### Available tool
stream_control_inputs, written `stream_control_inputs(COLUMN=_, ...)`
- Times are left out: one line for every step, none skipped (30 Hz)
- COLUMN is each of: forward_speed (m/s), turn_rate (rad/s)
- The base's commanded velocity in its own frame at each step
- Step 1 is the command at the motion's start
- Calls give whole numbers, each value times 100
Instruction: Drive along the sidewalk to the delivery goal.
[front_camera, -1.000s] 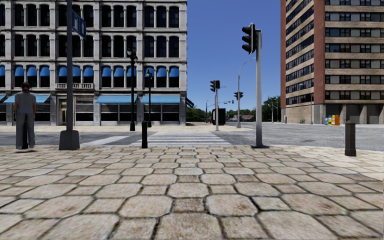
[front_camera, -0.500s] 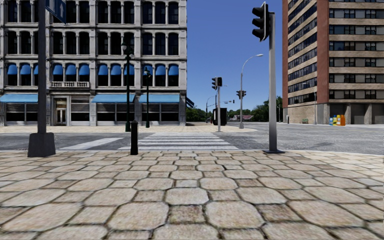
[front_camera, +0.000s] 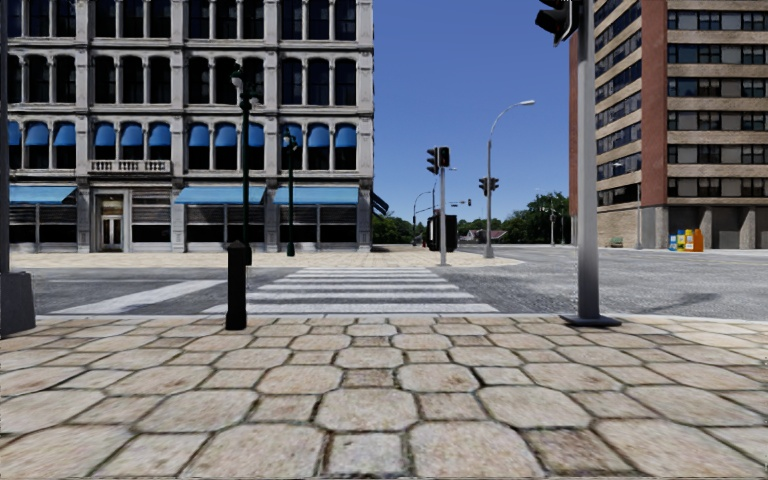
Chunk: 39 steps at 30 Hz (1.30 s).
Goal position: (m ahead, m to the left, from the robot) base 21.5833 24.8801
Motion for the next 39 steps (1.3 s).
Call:
stream_control_inputs(forward_speed=196, turn_rate=2)
stream_control_inputs(forward_speed=196, turn_rate=0)
stream_control_inputs(forward_speed=196, turn_rate=0)
stream_control_inputs(forward_speed=196, turn_rate=0)
stream_control_inputs(forward_speed=196, turn_rate=0)
stream_control_inputs(forward_speed=196, turn_rate=0)
stream_control_inputs(forward_speed=196, turn_rate=0)
stream_control_inputs(forward_speed=196, turn_rate=0)
stream_control_inputs(forward_speed=196, turn_rate=0)
stream_control_inputs(forward_speed=196, turn_rate=0)
stream_control_inputs(forward_speed=196, turn_rate=0)
stream_control_inputs(forward_speed=196, turn_rate=8)
stream_control_inputs(forward_speed=196, turn_rate=16)
stream_control_inputs(forward_speed=196, turn_rate=16)
stream_control_inputs(forward_speed=196, turn_rate=18)
stream_control_inputs(forward_speed=196, turn_rate=19)
stream_control_inputs(forward_speed=196, turn_rate=19)
stream_control_inputs(forward_speed=196, turn_rate=19)
stream_control_inputs(forward_speed=196, turn_rate=19)
stream_control_inputs(forward_speed=196, turn_rate=20)
stream_control_inputs(forward_speed=196, turn_rate=20)
stream_control_inputs(forward_speed=196, turn_rate=20)
stream_control_inputs(forward_speed=196, turn_rate=20)
stream_control_inputs(forward_speed=196, turn_rate=20)
stream_control_inputs(forward_speed=196, turn_rate=20)
stream_control_inputs(forward_speed=196, turn_rate=19)
stream_control_inputs(forward_speed=196, turn_rate=17)
stream_control_inputs(forward_speed=196, turn_rate=12)
stream_control_inputs(forward_speed=196, turn_rate=12)
stream_control_inputs(forward_speed=196, turn_rate=5)
stream_control_inputs(forward_speed=196, turn_rate=0)
stream_control_inputs(forward_speed=196, turn_rate=0)
stream_control_inputs(forward_speed=196, turn_rate=0)
stream_control_inputs(forward_speed=196, turn_rate=0)
stream_control_inputs(forward_speed=196, turn_rate=6)
stream_control_inputs(forward_speed=196, turn_rate=6)
stream_control_inputs(forward_speed=196, turn_rate=22)
stream_control_inputs(forward_speed=196, turn_rate=29)
stream_control_inputs(forward_speed=196, turn_rate=30)
